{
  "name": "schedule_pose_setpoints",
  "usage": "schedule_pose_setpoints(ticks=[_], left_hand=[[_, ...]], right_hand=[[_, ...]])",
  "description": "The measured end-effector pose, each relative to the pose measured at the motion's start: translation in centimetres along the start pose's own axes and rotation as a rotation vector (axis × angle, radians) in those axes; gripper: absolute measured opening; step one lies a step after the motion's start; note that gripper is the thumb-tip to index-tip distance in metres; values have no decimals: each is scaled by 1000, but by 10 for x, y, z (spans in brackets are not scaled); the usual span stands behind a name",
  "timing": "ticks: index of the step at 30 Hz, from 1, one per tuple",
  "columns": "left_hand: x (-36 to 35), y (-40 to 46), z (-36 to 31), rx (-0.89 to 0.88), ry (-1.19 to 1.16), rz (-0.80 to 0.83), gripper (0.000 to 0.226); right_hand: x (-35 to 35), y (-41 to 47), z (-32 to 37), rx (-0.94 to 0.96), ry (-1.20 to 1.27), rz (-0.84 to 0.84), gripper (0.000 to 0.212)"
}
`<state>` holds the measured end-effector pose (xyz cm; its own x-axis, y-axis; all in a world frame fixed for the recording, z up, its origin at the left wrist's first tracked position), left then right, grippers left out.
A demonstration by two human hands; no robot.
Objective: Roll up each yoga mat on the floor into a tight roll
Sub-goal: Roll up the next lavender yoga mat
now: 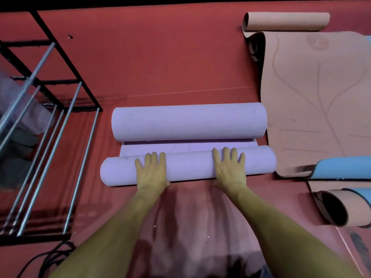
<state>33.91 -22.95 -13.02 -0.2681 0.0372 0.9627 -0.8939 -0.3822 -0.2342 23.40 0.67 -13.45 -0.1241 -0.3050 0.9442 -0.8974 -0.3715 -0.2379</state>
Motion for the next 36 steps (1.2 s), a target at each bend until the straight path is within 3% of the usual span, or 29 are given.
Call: schedule_pose_setpoints(ticks=[2,4,8,16,20,22,25,26,28,30,32,34,36], left_hand=[[0,10,-1,5,31,36,109],[3,19,2,-15,40,33,103],[17,29,11,-86,23,157,93],[22,-15,17,-242,-53,512,86],[17,-35,15,-276,-107,505,85],[20,-35,13,-270,-100,507,83],[25,-32,15,-252,-111,553,82],[25,-31,16,-248,-121,569,81],[25,-31,16,-249,-130,586,83],[26,-33,13,-247,-134,596,85],[27,-35,14,-233,-167,600,88],[25,-38,16,-216,-192,593,89],[24,-42,16,-208,-209,564,95]], right_hand=[[-2,6,2,3,1,-29,81],[3,12,3,3,-9,-17,79],[22,15,-4,88,-40,70,90],[29,-30,-8,193,-34,400,105],[35,-50,8,202,-33,622,124],[51,-39,10,130,115,542,122],[85,-4,8,167,189,23,106],[90,4,7,191,211,-31,99],[85,7,8,231,232,94,94],[72,-7,12,263,241,293,107],[57,-24,14,306,174,389,124],[45,-42,18,375,26,324,128],[38,-53,22,398,-31,215,119]])
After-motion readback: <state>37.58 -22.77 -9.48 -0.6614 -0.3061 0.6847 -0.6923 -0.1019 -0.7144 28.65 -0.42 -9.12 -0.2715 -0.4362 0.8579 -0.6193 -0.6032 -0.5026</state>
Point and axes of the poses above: each hand's wrist, its own y-axis towards the middle knuckle, its own x-axis out of the back of the hand, z = x × y, the point moved 4 cm from there along y, towards the middle knuckle, and after that the axes turned 4 degrees about z, right-handed, at the moved point
